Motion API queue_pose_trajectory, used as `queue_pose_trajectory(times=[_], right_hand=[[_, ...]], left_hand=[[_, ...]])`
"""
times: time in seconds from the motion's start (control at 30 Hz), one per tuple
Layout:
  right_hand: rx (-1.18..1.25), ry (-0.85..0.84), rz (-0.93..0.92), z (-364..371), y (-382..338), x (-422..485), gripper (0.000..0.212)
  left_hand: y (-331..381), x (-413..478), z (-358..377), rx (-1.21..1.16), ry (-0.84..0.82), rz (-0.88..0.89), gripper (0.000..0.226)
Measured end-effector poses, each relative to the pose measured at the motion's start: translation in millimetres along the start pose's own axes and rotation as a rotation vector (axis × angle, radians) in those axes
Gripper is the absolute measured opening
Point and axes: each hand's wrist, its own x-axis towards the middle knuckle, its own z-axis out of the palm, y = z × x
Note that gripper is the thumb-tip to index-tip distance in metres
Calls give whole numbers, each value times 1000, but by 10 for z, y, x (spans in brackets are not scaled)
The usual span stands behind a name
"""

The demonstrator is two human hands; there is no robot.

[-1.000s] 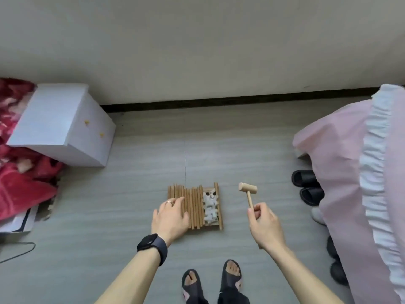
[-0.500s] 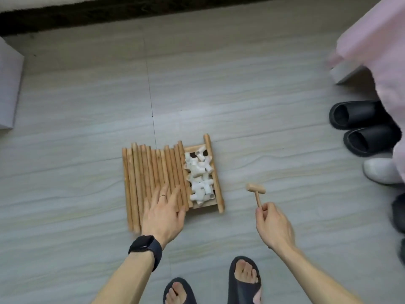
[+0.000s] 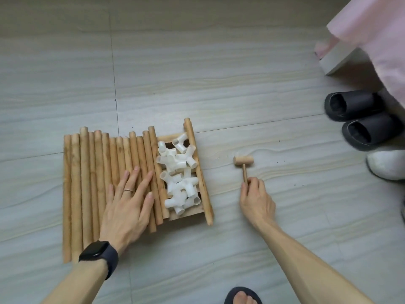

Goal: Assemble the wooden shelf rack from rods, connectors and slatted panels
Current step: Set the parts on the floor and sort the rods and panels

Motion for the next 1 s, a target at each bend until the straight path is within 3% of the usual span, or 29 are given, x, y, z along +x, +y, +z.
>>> queue_pose_trajectory(times=[0.2,0.4,0.47,0.53,0.6,0.67,1.0], right_hand=[[-118,-43,41,-40,55,-43,38],[116,-112,-187,-268,-450,-132,53],[197,-188,-214,-316,-647,-201,59],[287,-332,-177,-317,-783,-295,63],[442,-542,-103,-270,-840,-421,65],[587,-681,-35,-189,-829,-523,60],[687,-583,98,-135,-202,-965,49]], left_hand=[[-90,-70,-11,-32,87,2,58],[-385,-393,-288,-101,229,-296,65],[-515,-542,-346,-255,206,-453,70],[-602,-676,-381,-567,156,-612,75],[-658,-763,-393,-867,110,-671,73],[-712,-824,-417,-990,103,-700,63],[-554,-1203,-161,-1026,46,-754,40]])
